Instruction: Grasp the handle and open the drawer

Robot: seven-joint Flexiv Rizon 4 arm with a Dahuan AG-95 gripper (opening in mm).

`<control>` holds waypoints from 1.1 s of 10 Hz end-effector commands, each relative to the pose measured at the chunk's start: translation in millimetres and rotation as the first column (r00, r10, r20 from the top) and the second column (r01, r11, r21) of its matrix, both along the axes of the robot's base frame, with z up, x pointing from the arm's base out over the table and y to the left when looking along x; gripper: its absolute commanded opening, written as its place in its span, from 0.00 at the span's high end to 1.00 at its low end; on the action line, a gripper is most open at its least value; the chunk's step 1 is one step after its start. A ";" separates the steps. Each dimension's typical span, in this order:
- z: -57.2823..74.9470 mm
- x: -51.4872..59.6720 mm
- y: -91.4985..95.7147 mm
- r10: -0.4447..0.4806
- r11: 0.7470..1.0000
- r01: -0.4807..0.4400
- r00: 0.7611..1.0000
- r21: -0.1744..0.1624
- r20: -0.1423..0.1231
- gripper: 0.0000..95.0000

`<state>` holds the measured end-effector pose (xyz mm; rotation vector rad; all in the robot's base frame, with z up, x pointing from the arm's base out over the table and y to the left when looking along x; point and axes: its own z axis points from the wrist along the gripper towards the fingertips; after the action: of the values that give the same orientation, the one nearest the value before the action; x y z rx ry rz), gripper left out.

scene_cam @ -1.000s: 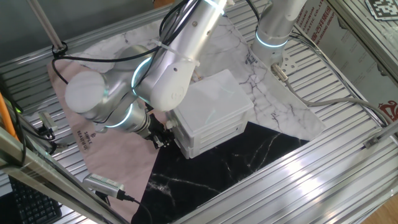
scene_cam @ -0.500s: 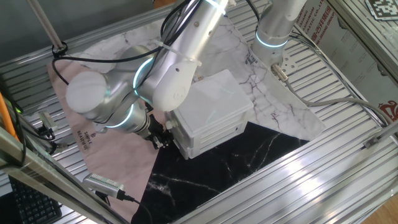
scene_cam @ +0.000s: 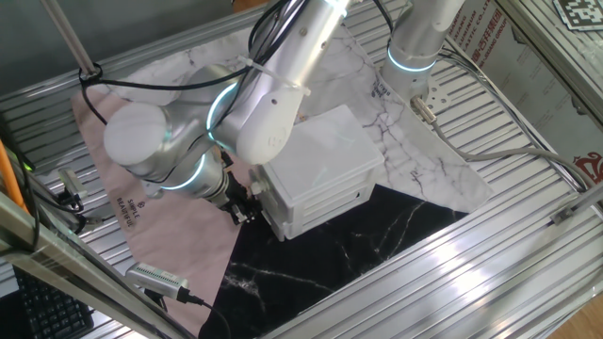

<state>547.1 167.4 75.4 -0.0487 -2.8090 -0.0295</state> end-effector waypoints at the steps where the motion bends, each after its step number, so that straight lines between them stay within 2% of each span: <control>1: 0.5 0.7 -0.5 0.000 1.000 0.000 1.000 -0.004 0.009 1.00; 5: 1.9 3.0 -2.3 0.004 1.000 -0.004 1.000 -0.002 0.029 1.00; 11: 4.5 6.0 -3.1 0.005 1.000 -0.005 0.999 -0.001 0.040 1.00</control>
<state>553.8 164.5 79.8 -0.0417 -2.8496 -0.0289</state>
